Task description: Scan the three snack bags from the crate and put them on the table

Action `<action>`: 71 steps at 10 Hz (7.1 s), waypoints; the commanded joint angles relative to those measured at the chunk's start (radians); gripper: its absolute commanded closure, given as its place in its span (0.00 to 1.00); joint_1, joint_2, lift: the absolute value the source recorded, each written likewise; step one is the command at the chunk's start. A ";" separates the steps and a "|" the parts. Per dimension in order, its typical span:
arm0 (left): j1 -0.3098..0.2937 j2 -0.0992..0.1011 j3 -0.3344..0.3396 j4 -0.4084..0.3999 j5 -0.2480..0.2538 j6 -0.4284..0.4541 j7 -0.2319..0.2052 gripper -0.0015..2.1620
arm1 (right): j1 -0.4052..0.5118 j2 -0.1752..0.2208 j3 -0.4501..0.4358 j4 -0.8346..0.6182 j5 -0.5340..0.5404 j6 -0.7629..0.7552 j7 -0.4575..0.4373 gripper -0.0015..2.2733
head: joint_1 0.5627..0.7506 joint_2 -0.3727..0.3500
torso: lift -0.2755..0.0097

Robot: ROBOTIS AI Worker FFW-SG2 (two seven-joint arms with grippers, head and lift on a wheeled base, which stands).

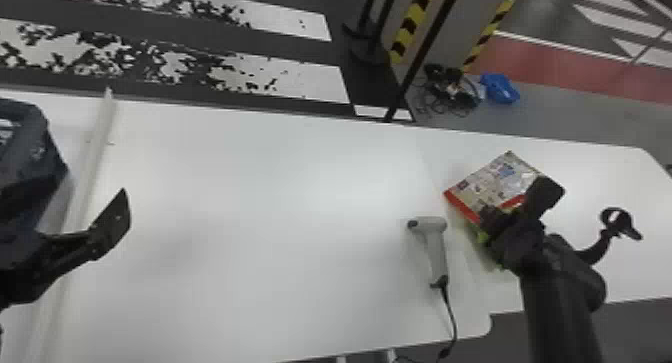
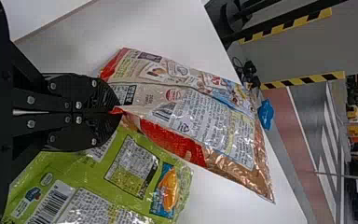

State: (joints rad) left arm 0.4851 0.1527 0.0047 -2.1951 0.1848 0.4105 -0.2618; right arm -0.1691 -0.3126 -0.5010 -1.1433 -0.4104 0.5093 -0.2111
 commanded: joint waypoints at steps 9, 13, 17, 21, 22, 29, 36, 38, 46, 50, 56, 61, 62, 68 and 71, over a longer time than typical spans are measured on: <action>0.006 -0.009 -0.012 -0.032 0.001 0.034 0.007 0.03 | 0.481 0.092 0.145 -0.803 -0.010 -0.007 -0.076 0.03 | 0.70 0.03 | 0.64; 0.024 -0.022 0.001 -0.034 0.027 0.037 0.035 0.03 | 0.619 0.142 0.348 -1.043 0.084 0.055 0.061 0.04 | 0.70 0.10 | 0.64; 0.076 -0.028 0.051 -0.064 0.027 0.034 0.056 0.03 | 0.642 0.153 0.613 -1.003 0.246 -0.139 0.139 0.06 | 0.70 0.40 | 0.64; 0.000 -0.018 0.347 -0.192 0.148 0.347 0.041 0.03 | 0.651 0.142 0.636 -0.984 0.252 -0.182 0.140 0.06 | 0.70 0.66 | 0.64; -0.094 -0.015 0.414 -0.186 0.170 0.497 0.033 0.04 | 0.660 0.138 0.631 -0.986 0.254 -0.182 0.140 0.06 | 0.70 0.72 | 0.64; -0.487 0.120 0.409 0.178 0.119 0.745 0.006 0.16 | 0.660 0.129 0.631 -0.920 0.282 -0.200 0.140 0.06 | 0.70 0.88 | 0.64; -0.697 0.199 0.196 0.434 -0.028 1.034 -0.050 0.14 | 0.614 0.125 0.644 -0.840 0.286 -0.252 0.139 0.06 | 0.70 0.83 | 0.64; -0.751 0.229 0.170 0.505 -0.053 1.061 -0.099 0.14 | 0.600 0.127 0.648 -0.825 0.286 -0.252 0.139 0.06 | 0.70 0.84 | 0.64; -0.847 0.269 0.041 0.663 -0.130 1.071 -0.220 0.09 | 0.596 0.118 0.650 -0.816 0.285 -0.277 0.137 0.06 | 0.70 0.84 | 0.64; -0.827 0.268 0.012 0.681 -0.153 1.071 -0.244 0.09 | 0.597 0.113 0.647 -0.811 0.277 -0.307 0.131 0.06 | 0.70 0.83 | 0.64; -0.804 0.269 0.029 0.730 -0.165 1.040 -0.289 0.10 | 0.606 0.109 0.656 -0.811 0.280 -0.354 0.131 0.06 | 0.70 0.84 | 0.64; -0.729 0.263 0.121 0.713 -0.159 1.031 -0.321 0.85 | 0.619 0.096 0.662 -0.813 0.272 -0.390 0.131 0.06 | 0.70 0.88 | 0.64; -0.715 0.263 0.121 0.680 -0.154 1.037 -0.306 0.89 | 0.626 0.096 0.665 -0.816 0.272 -0.396 0.131 0.06 | 0.70 0.88 | 0.64; -0.542 0.243 0.175 0.402 -0.107 1.028 -0.113 0.89 | 0.671 0.096 0.662 -0.849 0.274 -0.415 0.131 0.06 | 0.70 0.93 | 0.64; -0.482 0.220 0.187 0.310 -0.100 0.979 -0.048 0.89 | 0.691 0.092 0.653 -0.851 0.274 -0.455 0.131 0.06 | 0.70 0.92 | 0.64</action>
State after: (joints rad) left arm -0.0124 0.3778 0.1895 -1.8613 0.0820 1.4083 -0.3133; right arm 0.5171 -0.2187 0.1529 -1.9951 -0.1365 0.0641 -0.0797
